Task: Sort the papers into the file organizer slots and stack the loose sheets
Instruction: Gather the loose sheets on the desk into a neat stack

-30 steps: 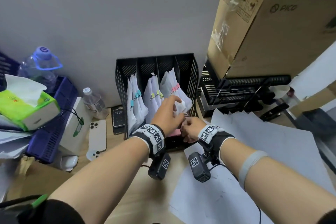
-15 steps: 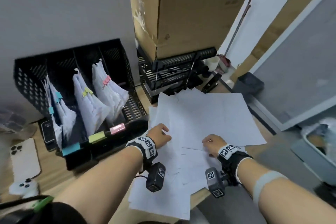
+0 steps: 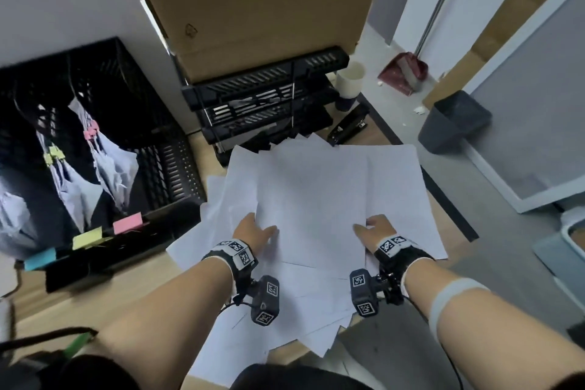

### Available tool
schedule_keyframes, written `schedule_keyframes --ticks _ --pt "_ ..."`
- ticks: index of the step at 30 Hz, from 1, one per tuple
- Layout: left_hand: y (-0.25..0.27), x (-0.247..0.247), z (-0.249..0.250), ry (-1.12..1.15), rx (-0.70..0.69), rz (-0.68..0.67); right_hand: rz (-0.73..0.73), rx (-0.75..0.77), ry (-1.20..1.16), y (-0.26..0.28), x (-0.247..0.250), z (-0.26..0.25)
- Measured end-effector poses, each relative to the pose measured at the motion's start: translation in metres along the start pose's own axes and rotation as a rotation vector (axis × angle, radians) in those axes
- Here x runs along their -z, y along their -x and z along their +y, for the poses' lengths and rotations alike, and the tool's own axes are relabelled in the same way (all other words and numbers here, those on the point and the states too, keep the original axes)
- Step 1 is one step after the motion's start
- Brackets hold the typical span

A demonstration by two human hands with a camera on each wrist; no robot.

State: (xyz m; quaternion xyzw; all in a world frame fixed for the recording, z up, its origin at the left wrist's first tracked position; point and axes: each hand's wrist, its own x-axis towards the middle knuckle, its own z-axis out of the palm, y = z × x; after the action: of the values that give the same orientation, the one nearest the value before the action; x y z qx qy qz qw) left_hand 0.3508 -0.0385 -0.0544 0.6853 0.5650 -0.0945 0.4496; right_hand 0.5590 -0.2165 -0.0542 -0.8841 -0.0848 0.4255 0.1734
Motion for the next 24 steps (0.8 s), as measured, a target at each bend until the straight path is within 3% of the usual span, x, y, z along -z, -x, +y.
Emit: schedule_keyframes --ticks 4,9,14,19,24 --pt "0.004 -0.011 0.007 0.1 0.033 -0.06 -0.118 0.07 0.108 -0.008 0.003 -0.006" --pt "0.006 -0.009 0.013 0.165 0.094 -0.039 -0.213 0.204 0.194 -0.001 0.01 0.003" --pt "0.009 -0.01 0.015 0.215 0.155 -0.099 -0.289 0.173 0.163 0.017 0.001 0.002" --pt "0.021 0.001 0.012 0.336 0.095 -0.109 -0.147 0.147 -0.144 0.031 -0.014 -0.009" --pt "0.035 0.044 0.032 0.738 -0.095 -0.164 -0.044 0.328 -0.415 0.046 0.008 -0.054"
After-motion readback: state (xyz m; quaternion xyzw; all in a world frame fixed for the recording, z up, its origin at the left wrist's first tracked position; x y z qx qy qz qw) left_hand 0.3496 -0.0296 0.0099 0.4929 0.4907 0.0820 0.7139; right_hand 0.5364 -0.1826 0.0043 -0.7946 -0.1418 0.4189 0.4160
